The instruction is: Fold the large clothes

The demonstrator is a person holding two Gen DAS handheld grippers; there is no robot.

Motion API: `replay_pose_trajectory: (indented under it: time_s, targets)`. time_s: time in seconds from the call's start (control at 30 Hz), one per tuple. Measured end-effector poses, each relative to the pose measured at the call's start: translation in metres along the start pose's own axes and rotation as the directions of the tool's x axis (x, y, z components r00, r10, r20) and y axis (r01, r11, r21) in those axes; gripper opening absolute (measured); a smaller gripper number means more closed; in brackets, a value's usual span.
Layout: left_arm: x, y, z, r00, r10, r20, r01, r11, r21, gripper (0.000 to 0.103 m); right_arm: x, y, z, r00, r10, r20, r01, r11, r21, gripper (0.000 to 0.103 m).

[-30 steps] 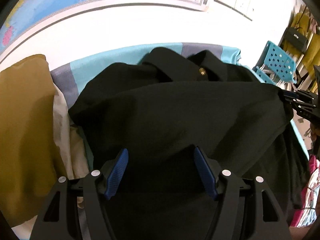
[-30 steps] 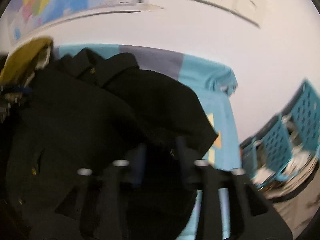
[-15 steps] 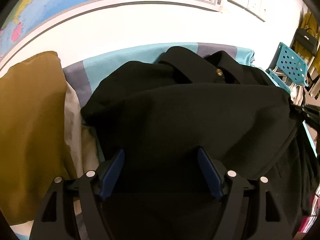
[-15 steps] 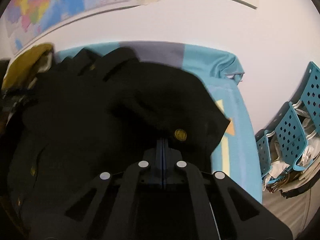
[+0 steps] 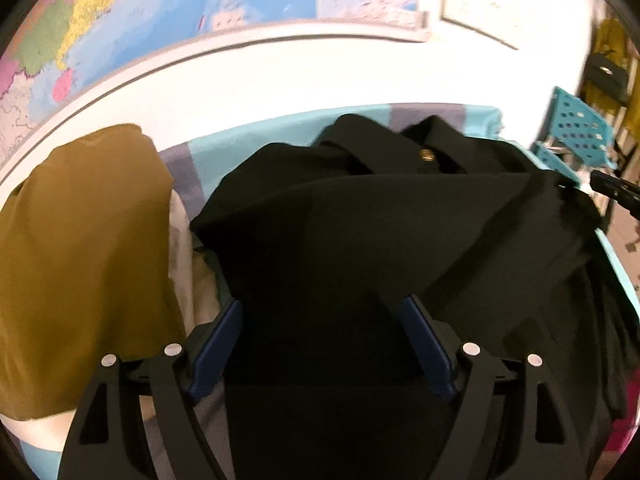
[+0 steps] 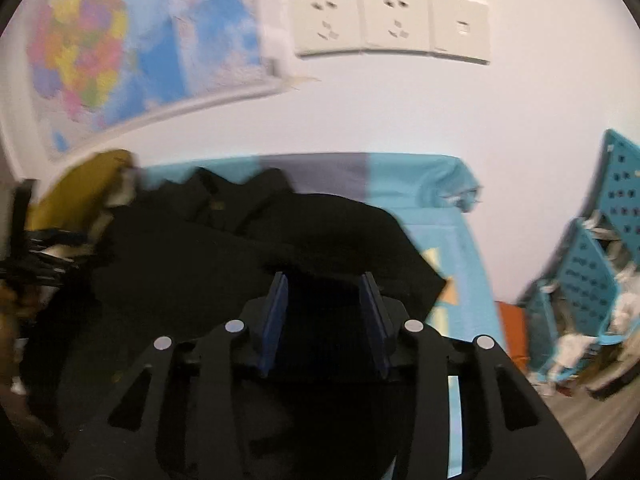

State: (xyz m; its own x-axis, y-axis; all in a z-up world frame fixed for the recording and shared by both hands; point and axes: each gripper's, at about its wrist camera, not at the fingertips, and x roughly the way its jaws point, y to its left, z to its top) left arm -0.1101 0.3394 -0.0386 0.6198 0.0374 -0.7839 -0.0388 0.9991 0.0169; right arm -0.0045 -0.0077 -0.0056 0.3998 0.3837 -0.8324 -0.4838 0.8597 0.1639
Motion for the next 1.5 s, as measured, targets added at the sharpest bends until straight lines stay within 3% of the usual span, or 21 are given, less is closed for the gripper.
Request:
replay_pose_trajectory:
  time_s: [0.13, 0.3, 0.33, 0.57, 0.73, 0.83, 1.03, 1.1, 1.17, 1.3, 1.43, 1.5]
  targets:
    - [0.003, -0.010, -0.010, 1.000, -0.007, -0.023, 0.008, 0.999, 0.054, 0.079, 0.018, 0.019, -0.013, 0.994, 0.074, -0.083, -0.078, 0.996, -0.047, 0.035]
    - [0.016, -0.002, -0.009, 0.999, 0.000, -0.054, 0.000, 1.000, 0.000, 0.079, 0.067, 0.015, -0.024, 0.979, 0.007, -0.203, -0.015, 0.999, -0.035, 0.031]
    - [0.014, 0.000, -0.009, 0.999, 0.009, -0.051, -0.009, 1.000, -0.012, 0.079, 0.069, 0.010, -0.023, 0.979, 0.031, -0.203, -0.033, 0.999, -0.004, 0.031]
    - [-0.032, 0.008, -0.026, 0.999, -0.021, 0.025, 0.021, 1.000, -0.006, 0.079, 0.015, 0.005, -0.019, 0.987, 0.129, -0.095, -0.125, 0.991, 0.047, 0.043]
    - [-0.064, 0.015, -0.050, 0.996, -0.062, 0.058, 0.064, 0.998, -0.021, 0.080, -0.018, 0.007, -0.031, 0.984, 0.161, -0.075, -0.156, 0.985, 0.067, 0.049]
    - [-0.076, 0.022, -0.071, 0.995, -0.091, 0.042, 0.093, 0.994, -0.053, 0.082, -0.035, 0.008, -0.049, 0.979, 0.191, -0.066, -0.184, 0.978, 0.096, 0.057]
    - [-0.089, 0.037, -0.115, 0.991, -0.131, -0.006, 0.129, 0.984, -0.121, 0.084, -0.064, -0.009, -0.096, 0.980, 0.184, -0.071, -0.166, 0.963, 0.211, 0.073]
    - [-0.090, 0.043, -0.127, 0.987, -0.160, -0.019, 0.155, 0.975, -0.156, 0.085, -0.072, -0.018, -0.112, 0.979, 0.190, -0.076, -0.164, 0.950, 0.265, 0.081]
    - [-0.088, 0.047, -0.140, 0.974, -0.222, -0.038, 0.210, 0.958, -0.195, 0.085, -0.075, -0.025, -0.129, 0.969, 0.234, -0.085, -0.196, 0.928, 0.317, 0.082]
    - [-0.085, 0.040, -0.158, 0.949, -0.307, -0.068, 0.288, 0.935, -0.206, 0.088, -0.072, -0.029, -0.153, 0.964, 0.240, -0.115, -0.187, 0.919, 0.348, 0.083]
    - [-0.085, 0.033, -0.168, 0.941, -0.330, -0.076, 0.311, 0.931, -0.193, 0.092, -0.075, -0.031, -0.160, 0.948, 0.312, -0.055, -0.269, 0.884, 0.383, 0.085]
    - [-0.086, 0.029, -0.169, 0.921, -0.382, -0.076, 0.362, 0.911, -0.200, 0.093, -0.074, -0.025, -0.163, 0.936, 0.347, -0.059, -0.302, 0.878, 0.373, 0.084]
